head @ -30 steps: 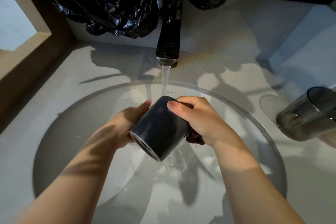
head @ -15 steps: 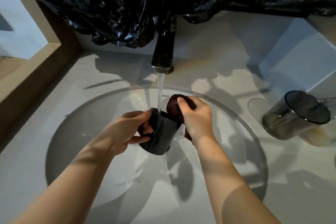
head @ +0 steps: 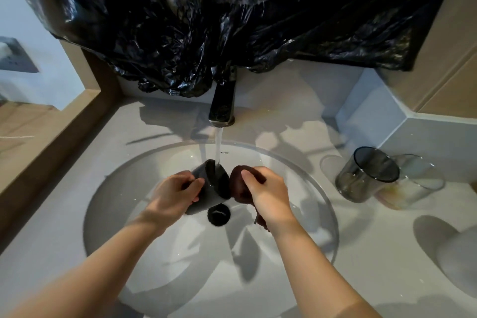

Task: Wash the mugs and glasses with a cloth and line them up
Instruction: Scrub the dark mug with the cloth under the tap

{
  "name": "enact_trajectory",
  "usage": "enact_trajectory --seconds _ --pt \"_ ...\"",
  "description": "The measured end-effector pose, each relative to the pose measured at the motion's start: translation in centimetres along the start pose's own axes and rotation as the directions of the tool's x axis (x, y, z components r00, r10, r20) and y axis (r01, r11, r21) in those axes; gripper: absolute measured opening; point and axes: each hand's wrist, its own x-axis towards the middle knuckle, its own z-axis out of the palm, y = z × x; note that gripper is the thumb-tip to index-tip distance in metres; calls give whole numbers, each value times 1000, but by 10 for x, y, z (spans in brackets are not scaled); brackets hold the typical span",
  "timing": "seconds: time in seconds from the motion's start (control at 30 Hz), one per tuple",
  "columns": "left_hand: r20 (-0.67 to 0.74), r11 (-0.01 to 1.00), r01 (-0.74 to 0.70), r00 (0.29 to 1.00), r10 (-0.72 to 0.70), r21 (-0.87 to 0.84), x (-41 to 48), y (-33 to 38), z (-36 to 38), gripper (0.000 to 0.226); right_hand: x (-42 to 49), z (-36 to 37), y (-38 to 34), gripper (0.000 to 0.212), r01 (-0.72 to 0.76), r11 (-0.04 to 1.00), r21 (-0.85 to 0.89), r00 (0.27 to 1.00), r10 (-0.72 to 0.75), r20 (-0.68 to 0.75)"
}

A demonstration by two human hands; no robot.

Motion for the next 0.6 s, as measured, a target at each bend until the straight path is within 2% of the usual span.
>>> enact_trajectory --seconds 0.03,0.1,0.23,0.33,0.4,0.6 --pt "26 981 -88 996 85 171 -1 2 -3 33 -2 -2 0 14 -19 999 -33 1000 19 17" --pt "124 872 -254 967 223 419 -4 6 -10 30 -7 -3 2 19 -38 994 -99 998 42 40" --pt "351 582 -490 872 342 649 -8 11 -16 20 -14 -1 7 19 9 979 -206 998 4 63" --pt "511 351 -573 819 261 740 -10 16 -21 27 -17 3 9 18 9 973 -229 998 7 69" --pt "581 237 -614 789 198 753 -9 15 -25 30 -17 4 8 20 6 963 -269 998 13 67" --pt "653 131 -660 751 93 740 4 17 -22 29 -19 2 7 18 -15 965 -262 998 30 52"
